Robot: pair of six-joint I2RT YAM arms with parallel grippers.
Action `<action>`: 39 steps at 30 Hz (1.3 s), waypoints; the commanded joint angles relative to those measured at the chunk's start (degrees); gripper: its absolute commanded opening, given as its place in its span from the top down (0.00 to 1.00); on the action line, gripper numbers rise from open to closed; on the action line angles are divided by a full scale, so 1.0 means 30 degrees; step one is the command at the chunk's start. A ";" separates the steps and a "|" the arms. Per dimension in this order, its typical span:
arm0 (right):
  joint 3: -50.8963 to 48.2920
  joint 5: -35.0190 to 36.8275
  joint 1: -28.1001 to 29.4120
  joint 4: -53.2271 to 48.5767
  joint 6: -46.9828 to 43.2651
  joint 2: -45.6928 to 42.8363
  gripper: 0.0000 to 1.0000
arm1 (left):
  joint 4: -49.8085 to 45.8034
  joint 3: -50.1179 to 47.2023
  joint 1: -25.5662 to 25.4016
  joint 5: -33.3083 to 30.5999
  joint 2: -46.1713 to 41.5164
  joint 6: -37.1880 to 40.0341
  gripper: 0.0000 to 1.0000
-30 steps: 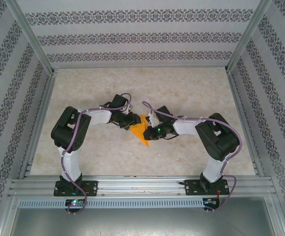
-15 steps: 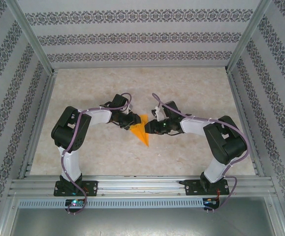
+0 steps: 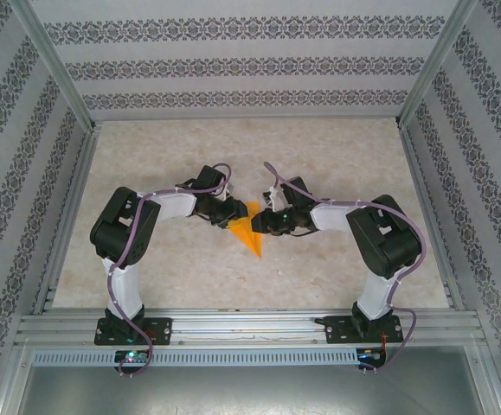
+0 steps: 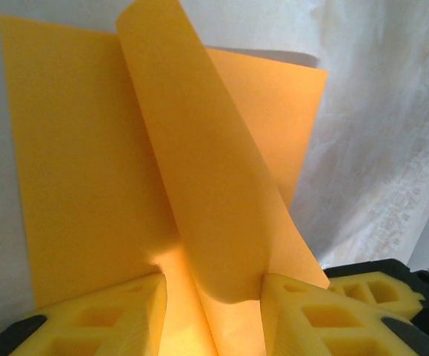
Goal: Fold a paper plane with a square sheet of paper (fold left side to right side)
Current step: Fourth fold the wing at the center of the table.
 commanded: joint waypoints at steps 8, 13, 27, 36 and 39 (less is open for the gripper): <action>0.0198 0.0265 0.0096 0.0029 -0.0240 0.0204 0.91 | -0.1576 -0.0278 -0.0290 -0.1065 0.0694 0.0417 0.60; 0.0194 0.0924 0.0012 -0.0617 -0.0681 0.0073 0.97 | -0.1607 -0.0309 -0.0292 -0.1115 0.0694 0.0471 0.60; 0.0397 0.2017 -0.0138 -0.1331 -0.1062 0.0230 0.97 | -0.1734 -0.0272 -0.0293 -0.1175 0.0662 0.0556 0.60; 0.0545 0.2376 -0.0167 -0.1663 -0.1178 0.0313 0.97 | -0.1753 -0.0284 -0.0290 -0.1146 0.0662 0.0556 0.60; 0.0575 0.2431 -0.0167 -0.1687 -0.1179 0.0391 0.97 | -0.1753 -0.0286 -0.0292 -0.1146 0.0662 0.0539 0.60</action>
